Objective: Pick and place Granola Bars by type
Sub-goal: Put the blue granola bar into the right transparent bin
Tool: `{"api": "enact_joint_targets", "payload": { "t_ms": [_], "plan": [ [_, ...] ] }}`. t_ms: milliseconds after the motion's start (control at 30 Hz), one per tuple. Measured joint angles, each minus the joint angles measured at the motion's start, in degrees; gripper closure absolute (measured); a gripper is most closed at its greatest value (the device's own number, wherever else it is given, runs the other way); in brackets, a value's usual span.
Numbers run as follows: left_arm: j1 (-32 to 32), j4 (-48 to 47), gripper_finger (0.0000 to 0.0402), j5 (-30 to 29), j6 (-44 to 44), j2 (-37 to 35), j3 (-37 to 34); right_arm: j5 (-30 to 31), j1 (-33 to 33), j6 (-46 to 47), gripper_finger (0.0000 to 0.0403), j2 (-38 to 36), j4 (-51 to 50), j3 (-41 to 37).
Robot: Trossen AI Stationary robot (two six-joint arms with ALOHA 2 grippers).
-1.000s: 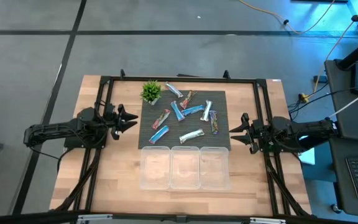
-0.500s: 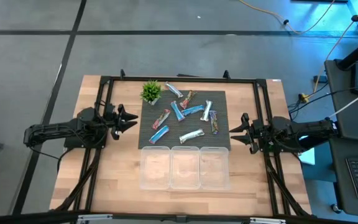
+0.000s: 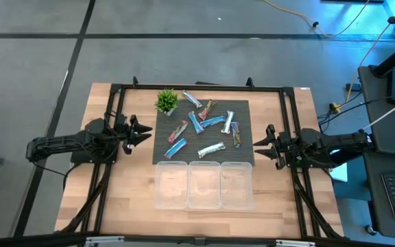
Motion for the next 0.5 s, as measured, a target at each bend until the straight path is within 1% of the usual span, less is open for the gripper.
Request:
{"api": "enact_joint_targets", "payload": {
  "t_ms": [100, 200, 367, 500],
  "plan": [
    [0.00, 0.00, 0.0236, 0.00, -0.02, 0.00, 0.00, 0.02, 0.00, -1.25, 0.0271, 0.01, -0.56, 0.00],
    [0.00, -0.02, 0.0236, -0.01, -0.01, 0.01, 0.01, 1.75, 0.02, -0.85, 0.0271, 0.01, -0.22, 0.00],
    [0.00, 0.00, 0.0239, -0.02, -0.02, 0.00, 0.00, 7.82, 0.02, 6.98, 0.0271, -0.03, 3.85, 0.02],
    [0.00, -0.02, 0.0239, -0.01, 0.00, 0.01, 0.00, 10.87, 0.02, 9.20, 0.0271, -0.03, 4.96, 0.02]
  ]
}}
